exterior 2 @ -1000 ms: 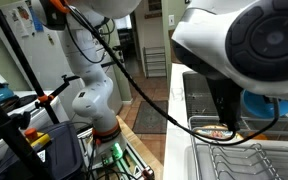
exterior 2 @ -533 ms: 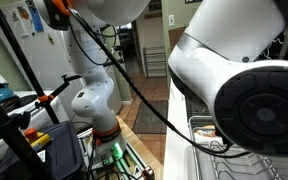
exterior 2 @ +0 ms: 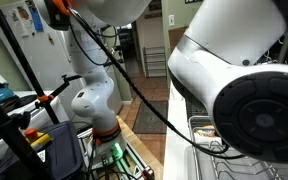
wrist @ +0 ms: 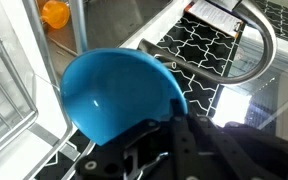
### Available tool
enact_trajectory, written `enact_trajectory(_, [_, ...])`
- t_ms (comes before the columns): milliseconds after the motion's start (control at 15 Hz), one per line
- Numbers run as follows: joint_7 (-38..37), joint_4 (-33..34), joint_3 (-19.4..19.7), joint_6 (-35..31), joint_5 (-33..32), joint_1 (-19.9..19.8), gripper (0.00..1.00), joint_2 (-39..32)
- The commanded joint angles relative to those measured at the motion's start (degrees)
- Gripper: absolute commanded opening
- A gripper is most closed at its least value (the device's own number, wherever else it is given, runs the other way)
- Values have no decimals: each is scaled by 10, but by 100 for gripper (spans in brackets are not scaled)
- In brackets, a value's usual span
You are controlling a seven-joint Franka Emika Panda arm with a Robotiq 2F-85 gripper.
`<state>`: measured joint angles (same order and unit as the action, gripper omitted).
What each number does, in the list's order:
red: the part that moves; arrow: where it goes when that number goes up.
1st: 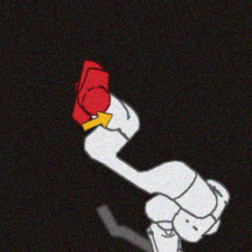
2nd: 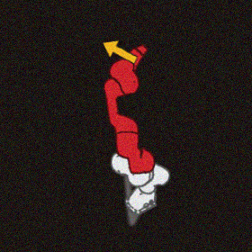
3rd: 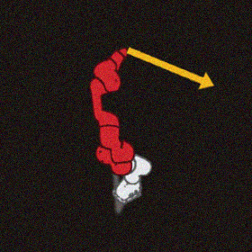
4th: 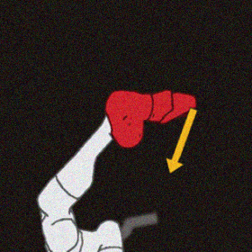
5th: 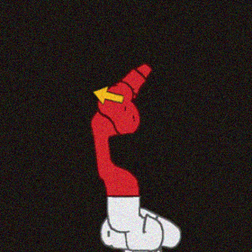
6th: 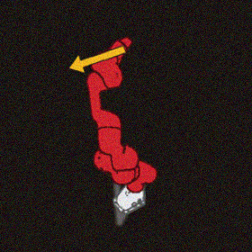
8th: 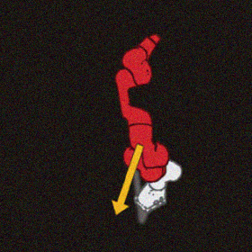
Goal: Put the blue bowl in the drying rack
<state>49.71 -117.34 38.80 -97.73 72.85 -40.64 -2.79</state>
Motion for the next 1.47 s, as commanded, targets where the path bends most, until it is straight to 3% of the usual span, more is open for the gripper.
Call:
enact_trajectory(0, [-47,-11,4,0,21,-9,1,-3])
enact_trajectory(200, [-73,-28,8,-26,48,-16,1,6])
enact_trajectory(533, [-41,-54,21,-4,132,-35,1,27])
enact_trajectory(1200, [-128,-39,30,-12,81,-49,1,4])
enact_trajectory(1400, [-162,-29,34,-24,36,-51,1,6])
